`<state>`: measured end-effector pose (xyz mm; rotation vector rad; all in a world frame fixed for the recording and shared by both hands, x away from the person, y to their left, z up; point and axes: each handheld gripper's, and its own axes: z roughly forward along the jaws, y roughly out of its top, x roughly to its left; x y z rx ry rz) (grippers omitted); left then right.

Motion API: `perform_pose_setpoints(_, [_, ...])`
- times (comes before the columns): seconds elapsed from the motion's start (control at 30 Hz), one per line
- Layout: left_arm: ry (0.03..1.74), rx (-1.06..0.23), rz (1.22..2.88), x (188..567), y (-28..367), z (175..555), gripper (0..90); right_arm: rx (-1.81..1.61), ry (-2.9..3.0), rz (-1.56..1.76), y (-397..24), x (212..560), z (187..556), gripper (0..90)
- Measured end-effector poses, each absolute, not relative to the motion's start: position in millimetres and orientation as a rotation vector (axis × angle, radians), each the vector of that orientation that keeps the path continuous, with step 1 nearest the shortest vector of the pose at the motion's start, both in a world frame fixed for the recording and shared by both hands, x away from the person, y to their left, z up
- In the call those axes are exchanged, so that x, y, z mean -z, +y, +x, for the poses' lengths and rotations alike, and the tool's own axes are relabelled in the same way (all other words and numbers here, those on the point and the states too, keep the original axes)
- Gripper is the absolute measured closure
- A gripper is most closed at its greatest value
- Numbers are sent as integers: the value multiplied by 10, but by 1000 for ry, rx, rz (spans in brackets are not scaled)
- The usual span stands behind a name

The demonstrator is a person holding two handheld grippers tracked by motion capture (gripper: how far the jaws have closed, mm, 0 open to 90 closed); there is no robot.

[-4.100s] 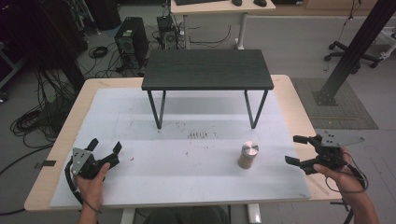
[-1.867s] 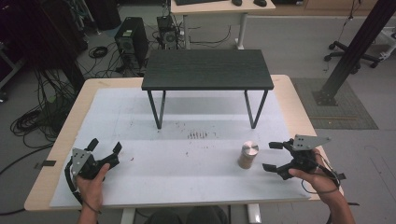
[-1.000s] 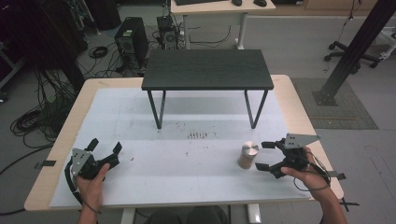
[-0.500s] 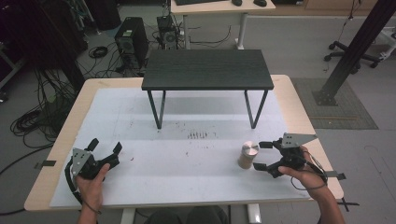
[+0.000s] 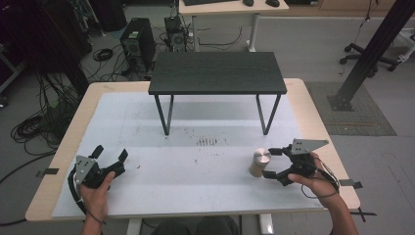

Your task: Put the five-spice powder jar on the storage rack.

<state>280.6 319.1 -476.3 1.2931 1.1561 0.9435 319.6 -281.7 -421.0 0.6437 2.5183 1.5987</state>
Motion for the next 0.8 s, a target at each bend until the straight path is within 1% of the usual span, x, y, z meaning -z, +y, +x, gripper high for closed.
perform_pose_setpoints(0.8, [1155,-943,1288,4764,3193,2804,61,-1597,2523,655,-2736,4247,3223,103])
